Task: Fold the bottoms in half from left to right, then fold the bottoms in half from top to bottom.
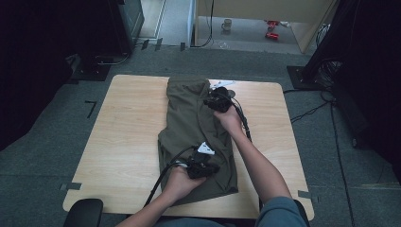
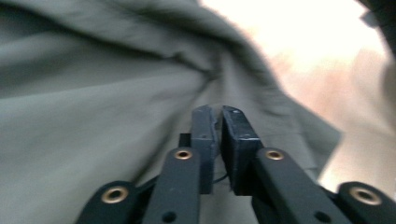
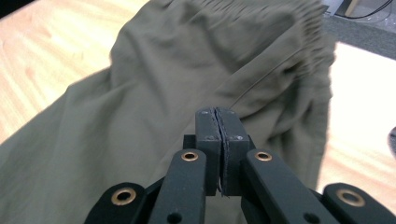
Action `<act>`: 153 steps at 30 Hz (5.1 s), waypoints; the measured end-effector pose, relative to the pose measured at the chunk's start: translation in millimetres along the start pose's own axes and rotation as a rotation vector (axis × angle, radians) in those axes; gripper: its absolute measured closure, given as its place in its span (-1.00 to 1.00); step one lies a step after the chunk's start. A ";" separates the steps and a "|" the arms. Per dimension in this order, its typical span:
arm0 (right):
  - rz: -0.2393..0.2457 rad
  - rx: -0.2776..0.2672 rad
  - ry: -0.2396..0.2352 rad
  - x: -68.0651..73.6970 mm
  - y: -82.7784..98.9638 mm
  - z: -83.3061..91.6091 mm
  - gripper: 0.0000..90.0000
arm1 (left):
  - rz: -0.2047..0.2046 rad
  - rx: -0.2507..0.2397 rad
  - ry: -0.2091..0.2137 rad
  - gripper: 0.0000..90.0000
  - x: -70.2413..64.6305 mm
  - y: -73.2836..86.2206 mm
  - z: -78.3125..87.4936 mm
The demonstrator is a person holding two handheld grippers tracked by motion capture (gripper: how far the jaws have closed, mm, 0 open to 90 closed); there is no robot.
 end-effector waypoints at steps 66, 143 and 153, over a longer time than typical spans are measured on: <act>0.075 0.024 0.010 6.3 86.2 28.0 0.26 | 0.031 -0.101 -0.412 0.26 198.0 -20.3 70.8; -0.106 -0.135 0.026 -37.3 22.4 12.8 -0.51 | 0.097 -0.232 -0.413 -0.06 249.5 -100.0 69.3; -0.079 -0.055 0.045 -31.1 9.5 -9.9 -0.54 | 0.134 -0.185 -0.423 -0.06 262.5 -94.8 52.7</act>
Point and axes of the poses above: each handheld gripper's, and its own axes: z roughly backward along the jaws, y roughly out of its underside, x roughly to its left, the point moved 5 cm from there along -z, roughly forward along the jaws, and after that the axes turned 10 degrees about -x, right-handed, at the moved point
